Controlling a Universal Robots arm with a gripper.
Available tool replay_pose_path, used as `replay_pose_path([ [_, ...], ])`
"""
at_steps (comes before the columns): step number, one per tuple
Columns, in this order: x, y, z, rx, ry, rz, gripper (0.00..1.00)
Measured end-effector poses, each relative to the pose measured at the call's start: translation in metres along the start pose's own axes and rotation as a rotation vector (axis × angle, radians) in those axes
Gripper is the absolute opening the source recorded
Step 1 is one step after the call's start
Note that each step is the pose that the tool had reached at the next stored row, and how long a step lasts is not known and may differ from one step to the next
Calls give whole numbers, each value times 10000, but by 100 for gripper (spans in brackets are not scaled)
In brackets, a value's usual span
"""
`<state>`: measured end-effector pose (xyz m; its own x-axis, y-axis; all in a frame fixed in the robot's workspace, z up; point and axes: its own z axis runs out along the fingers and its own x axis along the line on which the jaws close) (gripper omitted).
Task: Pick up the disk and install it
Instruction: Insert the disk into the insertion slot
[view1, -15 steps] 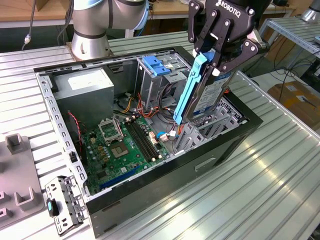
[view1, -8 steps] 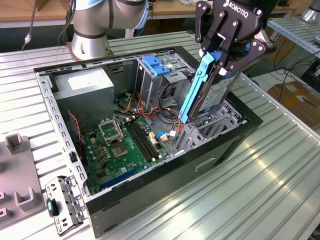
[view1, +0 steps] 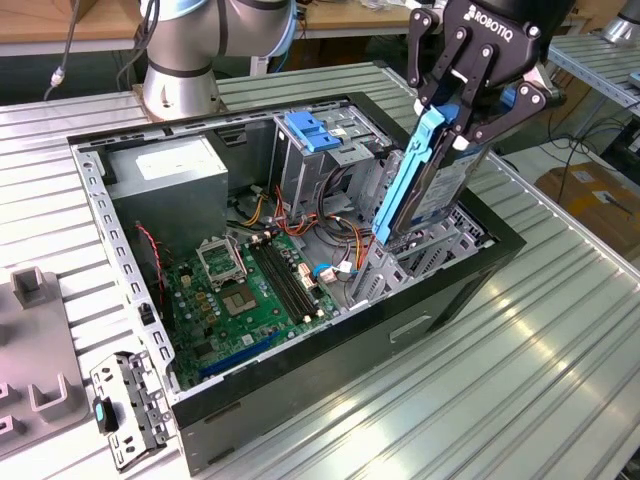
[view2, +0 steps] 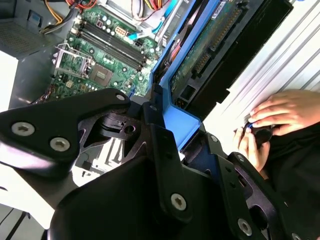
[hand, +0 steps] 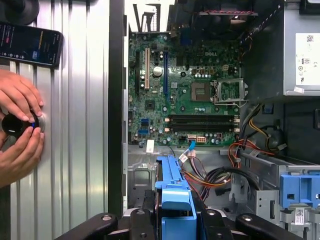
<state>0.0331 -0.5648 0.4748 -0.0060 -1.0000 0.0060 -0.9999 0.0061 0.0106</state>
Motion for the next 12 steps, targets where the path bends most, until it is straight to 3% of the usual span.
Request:
replay_pose_path([
  [2, -1, -51, 14, -1, 2, 1, 37],
  [12, -1, -67, 27, 0, 0, 13, 37],
])
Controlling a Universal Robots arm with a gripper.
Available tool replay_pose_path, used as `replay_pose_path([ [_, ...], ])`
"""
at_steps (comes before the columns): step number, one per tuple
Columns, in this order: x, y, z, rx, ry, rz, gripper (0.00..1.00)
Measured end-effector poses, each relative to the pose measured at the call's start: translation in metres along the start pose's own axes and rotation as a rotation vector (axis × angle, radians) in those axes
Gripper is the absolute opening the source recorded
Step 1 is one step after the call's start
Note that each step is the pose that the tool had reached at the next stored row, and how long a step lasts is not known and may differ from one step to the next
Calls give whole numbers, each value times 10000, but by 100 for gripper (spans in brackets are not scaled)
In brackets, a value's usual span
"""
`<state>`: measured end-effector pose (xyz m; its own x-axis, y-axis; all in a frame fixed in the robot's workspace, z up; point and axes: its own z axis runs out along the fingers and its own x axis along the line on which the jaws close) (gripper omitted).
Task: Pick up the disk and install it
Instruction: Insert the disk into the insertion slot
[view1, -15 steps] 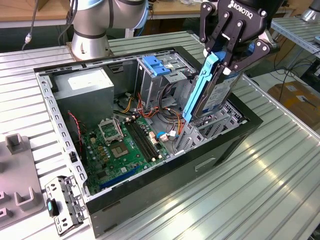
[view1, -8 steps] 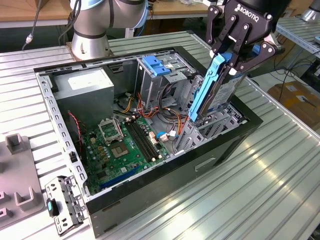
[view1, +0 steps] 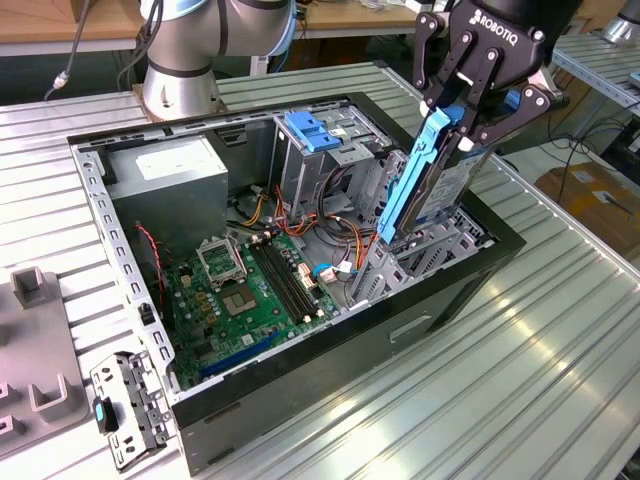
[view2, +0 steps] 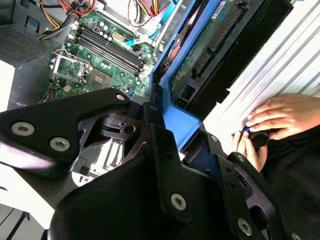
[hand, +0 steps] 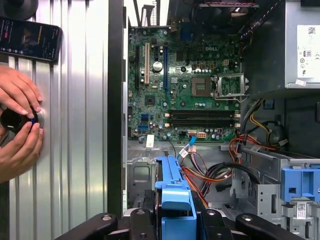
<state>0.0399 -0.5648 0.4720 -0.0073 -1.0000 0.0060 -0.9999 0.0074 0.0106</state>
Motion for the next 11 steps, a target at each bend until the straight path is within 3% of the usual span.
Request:
replay_pose_path([
  [6, 0, -21, 22, 0, 0, 58, 37],
  [11, -7, -94, 85, -2, -1, 248, 37],
])
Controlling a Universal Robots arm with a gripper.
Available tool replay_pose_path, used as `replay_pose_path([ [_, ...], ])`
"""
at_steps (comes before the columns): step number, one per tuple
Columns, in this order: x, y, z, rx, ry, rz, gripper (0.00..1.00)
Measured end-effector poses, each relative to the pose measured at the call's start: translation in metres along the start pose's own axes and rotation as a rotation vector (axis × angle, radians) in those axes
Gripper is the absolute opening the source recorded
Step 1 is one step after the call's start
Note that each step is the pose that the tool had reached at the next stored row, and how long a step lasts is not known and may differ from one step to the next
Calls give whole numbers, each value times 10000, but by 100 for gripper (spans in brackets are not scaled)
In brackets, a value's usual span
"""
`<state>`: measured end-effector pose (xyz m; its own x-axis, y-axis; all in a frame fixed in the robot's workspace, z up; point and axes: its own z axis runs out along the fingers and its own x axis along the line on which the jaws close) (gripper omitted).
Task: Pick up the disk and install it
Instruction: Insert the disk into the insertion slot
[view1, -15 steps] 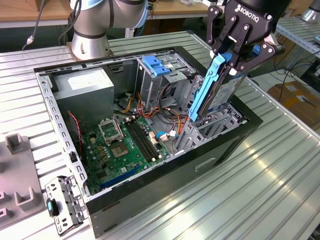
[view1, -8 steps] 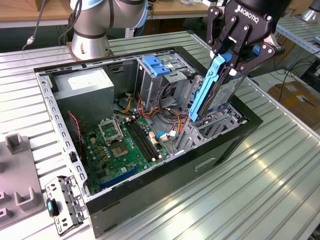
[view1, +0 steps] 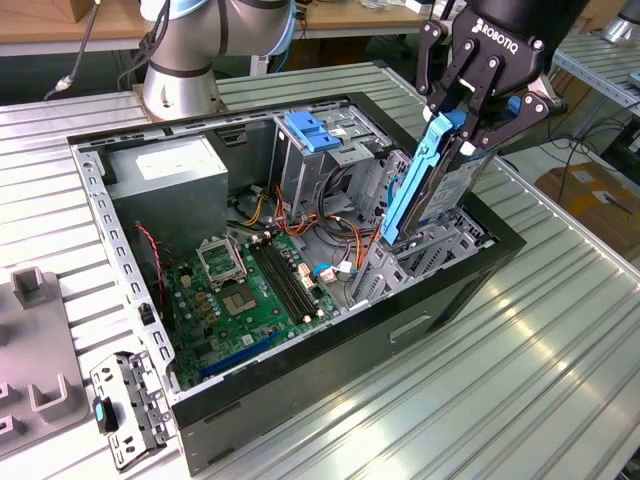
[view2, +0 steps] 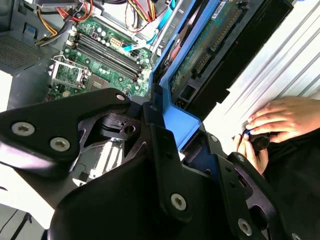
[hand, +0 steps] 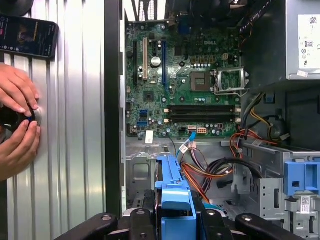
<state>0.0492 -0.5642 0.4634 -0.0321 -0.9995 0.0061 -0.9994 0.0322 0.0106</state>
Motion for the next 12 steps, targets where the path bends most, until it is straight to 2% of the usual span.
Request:
replay_pose_path([
  [3, -18, -35, 53, -11, -3, 207, 37],
  [5, -62, -45, 88, -13, -1, 199, 37],
  [12, -62, -73, 169, -11, -1, 43, 37],
])
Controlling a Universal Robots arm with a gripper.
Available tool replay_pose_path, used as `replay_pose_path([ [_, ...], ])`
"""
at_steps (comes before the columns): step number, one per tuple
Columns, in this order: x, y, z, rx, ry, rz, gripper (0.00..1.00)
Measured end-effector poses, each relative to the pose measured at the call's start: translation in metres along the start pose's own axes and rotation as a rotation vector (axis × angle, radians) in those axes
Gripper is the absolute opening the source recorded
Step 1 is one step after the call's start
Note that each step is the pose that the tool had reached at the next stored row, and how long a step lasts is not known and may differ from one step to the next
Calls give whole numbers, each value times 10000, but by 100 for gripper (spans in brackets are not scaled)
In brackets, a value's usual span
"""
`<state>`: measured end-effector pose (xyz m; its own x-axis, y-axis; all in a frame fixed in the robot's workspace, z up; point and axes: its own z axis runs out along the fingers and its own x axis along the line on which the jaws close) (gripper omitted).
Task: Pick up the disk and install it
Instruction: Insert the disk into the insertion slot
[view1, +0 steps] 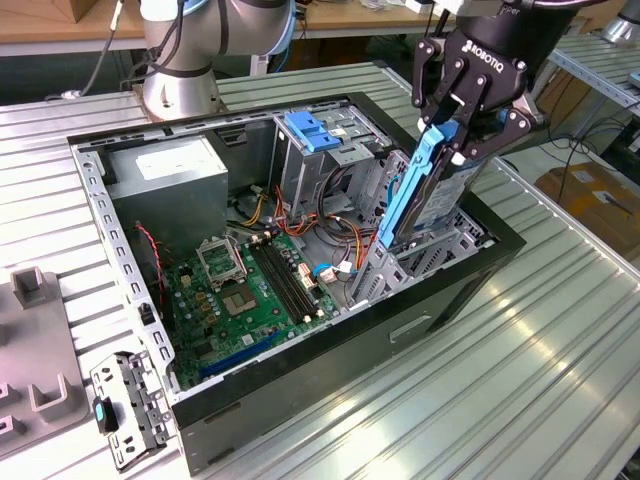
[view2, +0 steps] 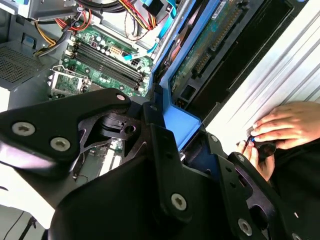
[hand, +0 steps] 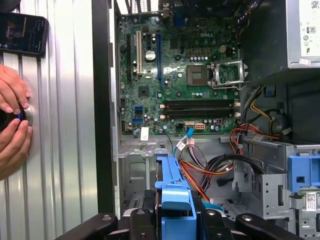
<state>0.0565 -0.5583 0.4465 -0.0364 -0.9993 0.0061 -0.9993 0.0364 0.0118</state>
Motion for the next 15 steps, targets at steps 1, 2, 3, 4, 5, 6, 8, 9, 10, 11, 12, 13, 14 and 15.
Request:
replay_pose_path([
  [1, 3, 0, 4, 0, 1, -49, 37],
  [2, 6, -1, 7, 0, 1, -83, 37],
  [3, 15, -3, 11, 0, 2, -105, 37],
  [4, 22, -4, 13, 0, 2, -106, 37],
  [5, 30, -4, 15, 1, 2, -106, 37],
  [6, 36, -5, 20, 0, 1, -105, 37],
  [8, 36, -5, 26, 0, 4, -105, 37],
  [9, 36, -6, 38, 0, 1, -109, 37],
  [10, 36, -6, 45, -1, 2, -116, 37],
  [11, 36, -6, 52, 0, 2, -125, 37],
  [12, 36, -6, 60, 0, 3, -135, 37],
  [13, 36, -6, 68, 0, 2, -138, 37],
  [14, 36, -6, 82, -3, 2, -139, 37],
  [15, 36, -7, 101, -11, 2, -141, 37],
])
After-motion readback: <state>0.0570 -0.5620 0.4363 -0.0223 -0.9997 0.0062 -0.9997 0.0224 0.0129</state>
